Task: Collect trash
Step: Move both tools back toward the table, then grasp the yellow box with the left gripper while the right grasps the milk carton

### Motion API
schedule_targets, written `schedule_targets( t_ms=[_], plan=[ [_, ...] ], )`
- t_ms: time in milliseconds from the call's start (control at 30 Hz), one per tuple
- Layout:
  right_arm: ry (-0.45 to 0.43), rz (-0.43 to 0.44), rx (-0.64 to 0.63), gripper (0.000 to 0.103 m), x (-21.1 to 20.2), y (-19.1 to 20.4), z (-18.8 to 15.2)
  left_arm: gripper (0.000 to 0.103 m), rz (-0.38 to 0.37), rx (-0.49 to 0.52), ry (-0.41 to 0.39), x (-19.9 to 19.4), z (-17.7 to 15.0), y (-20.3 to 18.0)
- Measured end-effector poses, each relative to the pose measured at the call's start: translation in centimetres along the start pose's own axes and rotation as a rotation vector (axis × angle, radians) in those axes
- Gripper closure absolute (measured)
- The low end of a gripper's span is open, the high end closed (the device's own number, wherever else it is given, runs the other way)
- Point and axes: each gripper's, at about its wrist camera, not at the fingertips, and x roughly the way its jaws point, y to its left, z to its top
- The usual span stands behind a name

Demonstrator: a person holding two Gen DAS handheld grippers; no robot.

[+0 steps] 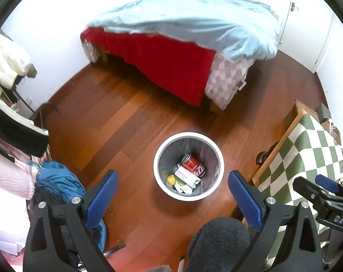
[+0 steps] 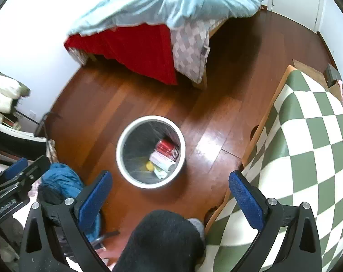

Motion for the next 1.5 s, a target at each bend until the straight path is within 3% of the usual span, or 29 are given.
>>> schedule_targets(
  t_ms=[200,333,433,533,733,833,967,1300,1367,1500],
  plan=[
    [-0.068,0.097,0.096,0.000,-5.3,-3.4,-2.5,0.004,-0.046,0.023,-0.065,-3.6,-0.2,-3.4],
    [-0.093,0.093,0.186,0.000,-8.9,-9.4,-4.6,0.004,-0.120,0.095,-0.101,-4.2,-0.8,-9.5],
    [-0.096,0.025,0.234,0.000,-10.9,-14.6,-5.7,0.004,-0.150,0.169,-0.072,-3.0,-1.7,-15.4],
    [-0.070,-0.098,0.284,0.000,-12.4,-21.4,-6.4,0.004,-0.168,0.235,-0.032,-0.8,-3.0,-22.6],
    [-0.015,-0.317,0.534,0.000,-12.8,-39.3,-6.9,0.004,-0.174,0.374,0.098,6.0,-4.8,-36.2],
    [0.006,-0.380,0.637,0.000,-11.9,-46.2,-6.4,0.004,-0.179,0.461,0.166,8.6,-5.6,-40.8],
    [0.041,-0.395,0.707,0.000,-9.6,-51.4,-5.3,0.004,-0.197,0.544,0.200,11.0,-5.8,-45.3],
    [0.076,-0.391,0.758,0.000,-3.9,-55.6,-3.9,0.004,-0.199,0.669,0.183,12.5,-5.8,-48.5],
    [0.047,-0.400,0.743,0.009,-4.6,-55.7,-4.3,0.004,-0.205,0.717,0.164,12.1,-6.1,-49.3],
    [0.017,-0.410,0.755,0.010,-7.5,-55.8,-7.5,0.004,-0.295,0.956,0.062,8.6,-8.2,-52.7]
  ],
)
